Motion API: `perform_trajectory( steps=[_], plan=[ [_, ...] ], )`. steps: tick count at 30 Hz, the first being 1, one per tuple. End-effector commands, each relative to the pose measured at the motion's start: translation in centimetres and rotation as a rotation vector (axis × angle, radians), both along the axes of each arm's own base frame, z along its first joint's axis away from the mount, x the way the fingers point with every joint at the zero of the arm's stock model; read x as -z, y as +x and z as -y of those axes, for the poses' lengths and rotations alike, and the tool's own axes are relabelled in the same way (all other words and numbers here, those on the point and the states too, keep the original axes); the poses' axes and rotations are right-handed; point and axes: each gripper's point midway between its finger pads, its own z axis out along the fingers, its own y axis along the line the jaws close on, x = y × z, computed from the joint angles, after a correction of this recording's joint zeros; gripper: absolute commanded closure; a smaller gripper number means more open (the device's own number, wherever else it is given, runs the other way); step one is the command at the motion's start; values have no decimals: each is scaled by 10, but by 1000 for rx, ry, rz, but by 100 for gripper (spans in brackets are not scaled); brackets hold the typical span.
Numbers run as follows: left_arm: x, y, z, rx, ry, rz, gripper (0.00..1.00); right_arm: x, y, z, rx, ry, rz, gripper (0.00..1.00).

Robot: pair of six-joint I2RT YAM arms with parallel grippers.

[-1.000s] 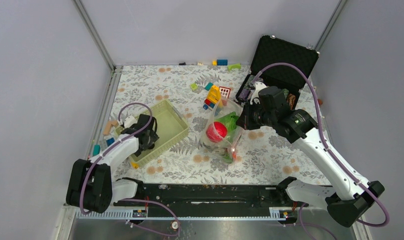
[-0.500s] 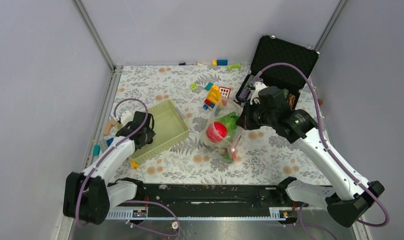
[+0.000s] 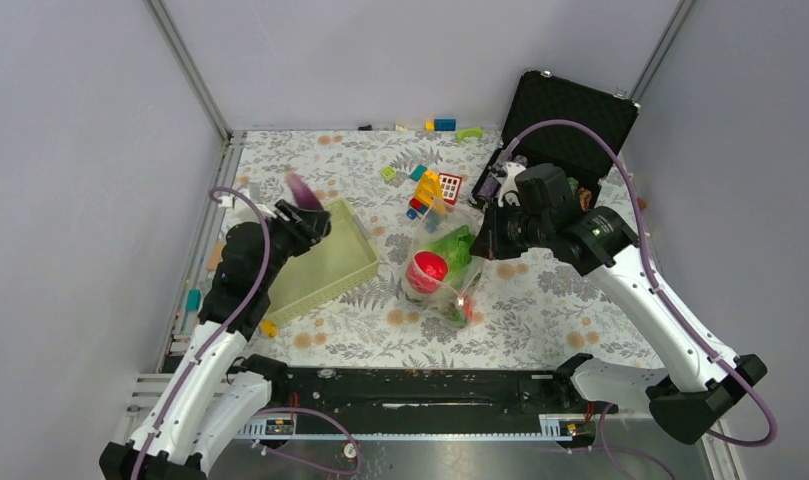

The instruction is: Place the food in the zip-top bag and seal the zipper

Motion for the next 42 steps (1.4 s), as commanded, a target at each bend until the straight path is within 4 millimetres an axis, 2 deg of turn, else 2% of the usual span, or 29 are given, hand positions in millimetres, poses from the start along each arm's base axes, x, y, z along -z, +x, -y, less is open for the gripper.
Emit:
perform_trajectory(
  steps=[1,4,6,10,14,19,23,27,32,35,42],
  plan=[
    [-121,-18,72,381,-75,443,100,-12,-19,-3,-59,1,-89,100],
    [-162,-45,114,578,-91,592,100,-10,-19,2,-31,-34,-122,100],
    [-182,-68,142,740,-96,675,100,-9,-19,3,-16,-38,-136,100],
    [-204,-106,180,960,-135,764,100,-9,-17,3,11,-34,-146,100],
    [-209,-129,206,1063,-207,775,100,-13,-14,2,40,-20,-140,100],
    [-193,-145,236,1158,-240,656,100,-20,-7,3,77,-14,-122,100],
    [-180,-141,241,1024,-308,550,100,-23,4,6,148,-7,-89,100],
    [-153,-115,247,821,-234,470,100,-28,6,-1,160,54,-76,100],
    [-136,-101,265,775,-178,380,100,-31,5,0,176,73,-72,100],
    [-116,-88,258,633,-91,314,100,-33,5,2,187,75,-62,100],
    [-103,-93,258,543,-16,320,91,-36,7,2,195,84,-53,100]
  ],
)
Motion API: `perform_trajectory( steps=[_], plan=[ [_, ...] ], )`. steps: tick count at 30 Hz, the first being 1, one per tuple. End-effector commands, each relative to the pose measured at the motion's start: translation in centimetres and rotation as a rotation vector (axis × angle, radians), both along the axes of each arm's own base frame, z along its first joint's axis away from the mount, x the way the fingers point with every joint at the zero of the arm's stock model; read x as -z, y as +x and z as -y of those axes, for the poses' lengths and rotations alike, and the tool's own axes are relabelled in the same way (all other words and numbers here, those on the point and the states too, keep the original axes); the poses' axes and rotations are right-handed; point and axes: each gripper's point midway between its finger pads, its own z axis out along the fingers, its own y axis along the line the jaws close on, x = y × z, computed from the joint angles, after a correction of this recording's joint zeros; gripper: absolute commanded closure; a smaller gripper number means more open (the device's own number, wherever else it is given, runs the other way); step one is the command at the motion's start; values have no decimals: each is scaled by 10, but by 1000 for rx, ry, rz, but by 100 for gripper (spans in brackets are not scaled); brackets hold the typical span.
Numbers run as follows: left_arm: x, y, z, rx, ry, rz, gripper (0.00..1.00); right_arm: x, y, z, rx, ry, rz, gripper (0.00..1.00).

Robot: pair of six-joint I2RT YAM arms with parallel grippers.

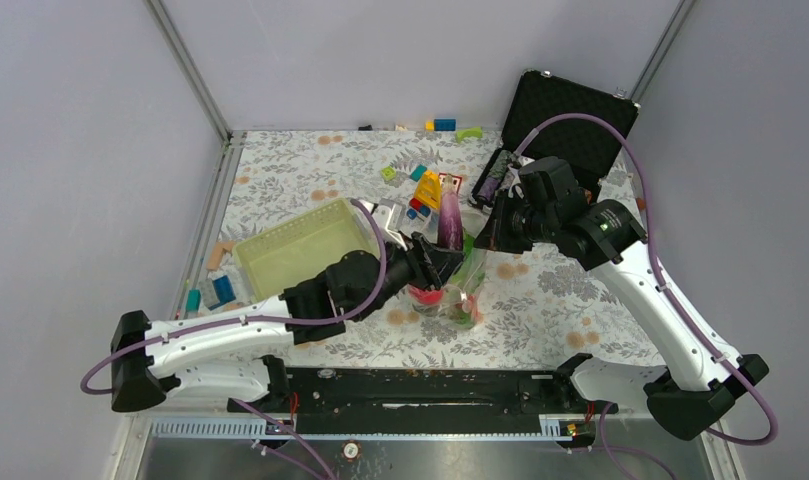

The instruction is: Place the food in the zip-top bag and seal the zipper

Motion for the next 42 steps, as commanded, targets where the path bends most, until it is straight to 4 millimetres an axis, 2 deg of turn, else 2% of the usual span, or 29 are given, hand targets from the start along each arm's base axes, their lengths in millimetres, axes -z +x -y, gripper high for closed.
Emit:
perform_trajectory(
  steps=[1,6,8,13,15,19,23,29,32,36,38,42],
  plan=[
    [-19,15,-13,-161,2,52,87,-14,6,-3,16,39,52,100],
    [-15,13,-9,-157,54,63,56,-17,6,-4,14,47,60,99],
    [-16,10,-6,-137,59,74,46,-18,6,-4,14,48,65,99],
    [-19,3,-4,-99,60,92,12,-18,6,-3,12,44,69,98],
    [-21,0,-3,-80,61,107,4,-17,7,-3,12,40,71,98],
    [-30,-8,-2,-32,58,129,1,-18,7,-3,5,38,76,98],
    [-50,-22,-5,46,45,176,1,-22,8,-4,-14,36,96,98],
    [-81,-24,-39,6,53,248,1,-36,3,-9,-75,74,149,99],
    [-75,-14,-61,-70,158,239,1,-38,1,-11,-105,83,165,99],
    [-54,6,-86,-209,286,184,1,-39,-2,-17,-152,103,177,99],
    [-44,9,-86,-203,320,159,1,-43,-2,-21,-175,124,189,99],
    [-25,7,-69,-78,335,110,1,-46,-1,-24,-179,137,202,99]
  ],
)
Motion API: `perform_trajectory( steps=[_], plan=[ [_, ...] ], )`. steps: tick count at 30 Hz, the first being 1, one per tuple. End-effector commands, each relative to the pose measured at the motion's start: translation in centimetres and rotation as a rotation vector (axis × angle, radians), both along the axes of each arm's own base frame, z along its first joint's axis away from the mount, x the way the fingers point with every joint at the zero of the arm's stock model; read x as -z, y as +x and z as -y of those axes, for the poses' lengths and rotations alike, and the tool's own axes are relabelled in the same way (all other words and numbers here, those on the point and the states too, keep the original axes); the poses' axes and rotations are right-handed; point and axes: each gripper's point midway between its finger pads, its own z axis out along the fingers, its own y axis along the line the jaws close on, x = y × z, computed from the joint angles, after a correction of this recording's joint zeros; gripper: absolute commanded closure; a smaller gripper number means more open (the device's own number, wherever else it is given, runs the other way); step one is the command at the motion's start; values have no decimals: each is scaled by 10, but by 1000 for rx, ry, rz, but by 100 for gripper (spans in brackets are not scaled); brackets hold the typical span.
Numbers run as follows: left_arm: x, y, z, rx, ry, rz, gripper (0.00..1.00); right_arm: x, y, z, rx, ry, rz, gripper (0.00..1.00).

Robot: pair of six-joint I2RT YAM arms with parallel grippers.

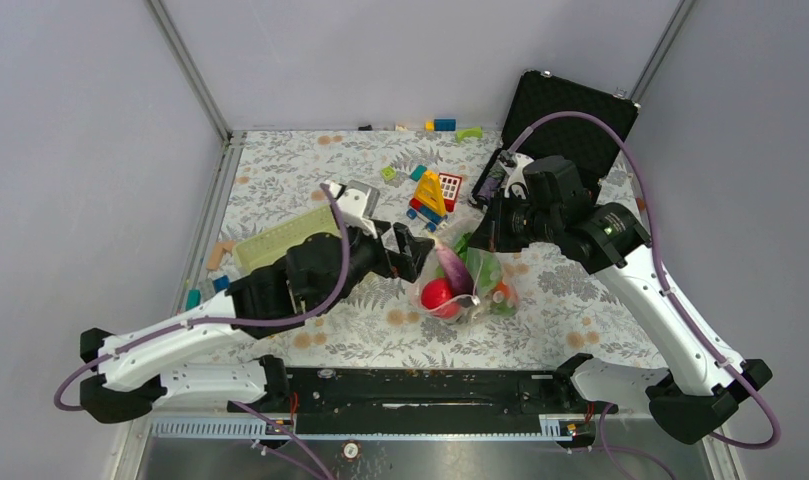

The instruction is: Place the food in the zip-top bag and seal the zipper

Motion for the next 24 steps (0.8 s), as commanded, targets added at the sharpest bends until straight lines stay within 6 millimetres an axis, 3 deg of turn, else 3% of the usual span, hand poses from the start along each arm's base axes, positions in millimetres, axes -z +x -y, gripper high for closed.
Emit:
perform_trajectory(
  steps=[1,5,13,18,24],
  plan=[
    [27,-1,10,92,72,-84,1,-32,4,-11,-47,93,116,99],
    [51,-9,14,145,109,-129,1,-31,5,-11,-34,91,109,99],
    [67,-22,-1,169,55,-148,4,-25,6,-12,-30,88,87,100],
    [71,-10,-7,97,53,-143,17,-28,-2,-19,-95,110,83,100],
    [70,3,11,105,54,-141,36,-29,-9,-27,-169,147,98,100]
  ],
)
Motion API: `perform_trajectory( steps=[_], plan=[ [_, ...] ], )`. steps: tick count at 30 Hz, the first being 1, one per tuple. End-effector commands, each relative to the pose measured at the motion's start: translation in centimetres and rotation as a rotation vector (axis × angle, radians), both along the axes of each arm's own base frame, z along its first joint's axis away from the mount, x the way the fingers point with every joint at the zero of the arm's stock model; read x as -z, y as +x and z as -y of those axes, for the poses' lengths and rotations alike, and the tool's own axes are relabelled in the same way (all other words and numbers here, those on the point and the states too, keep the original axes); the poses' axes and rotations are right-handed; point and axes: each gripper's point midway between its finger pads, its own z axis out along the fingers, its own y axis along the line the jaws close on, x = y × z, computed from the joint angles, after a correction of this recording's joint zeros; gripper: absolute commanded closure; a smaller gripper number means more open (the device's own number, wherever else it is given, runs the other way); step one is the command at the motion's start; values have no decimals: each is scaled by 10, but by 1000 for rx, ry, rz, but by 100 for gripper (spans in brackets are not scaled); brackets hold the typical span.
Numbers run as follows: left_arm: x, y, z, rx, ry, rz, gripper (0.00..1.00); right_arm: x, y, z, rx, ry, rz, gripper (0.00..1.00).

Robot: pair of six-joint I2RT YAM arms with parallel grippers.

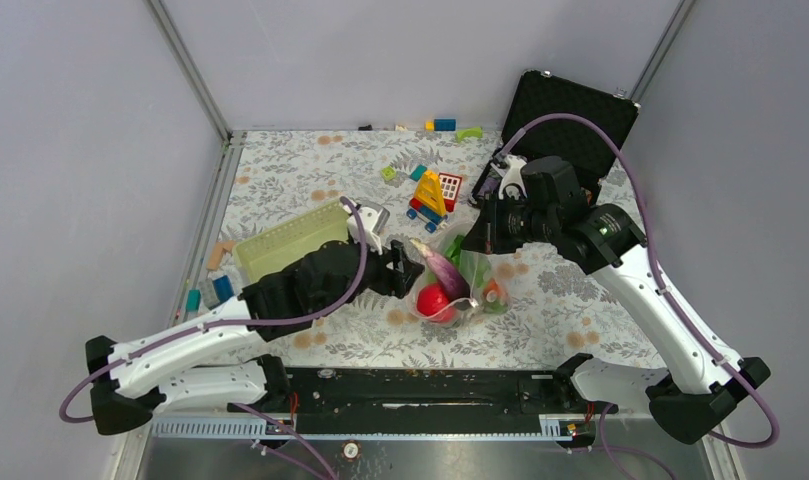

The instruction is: Place the food in the zip-top bag and seal the zipper

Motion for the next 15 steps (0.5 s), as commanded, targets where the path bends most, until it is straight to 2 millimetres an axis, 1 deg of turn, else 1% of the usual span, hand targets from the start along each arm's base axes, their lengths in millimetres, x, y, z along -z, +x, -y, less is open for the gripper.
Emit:
perform_trajectory(
  steps=[1,3,7,8,9,10,12,13,15],
  plan=[
    [-18,11,17,10,-61,24,38,-27,-4,-14,-89,101,91,100],
    [-18,12,22,23,-60,15,39,-28,-4,-13,-85,99,99,100],
    [-13,13,24,27,-56,-2,42,-30,-1,-10,-64,91,116,100],
    [-12,13,23,24,-56,-4,47,-30,-1,-9,-60,90,120,100],
    [-11,14,23,17,-56,-4,57,-30,-1,-9,-58,88,118,100],
    [-12,17,21,3,-58,-3,69,-29,0,-9,-58,87,118,100],
    [-15,22,18,-32,-57,3,98,-27,0,-9,-68,82,118,100],
    [-18,24,16,-48,-57,10,100,-25,-1,-10,-77,79,115,100],
    [-30,26,16,-52,-63,35,100,-23,-3,-12,-111,75,118,100]
  ],
)
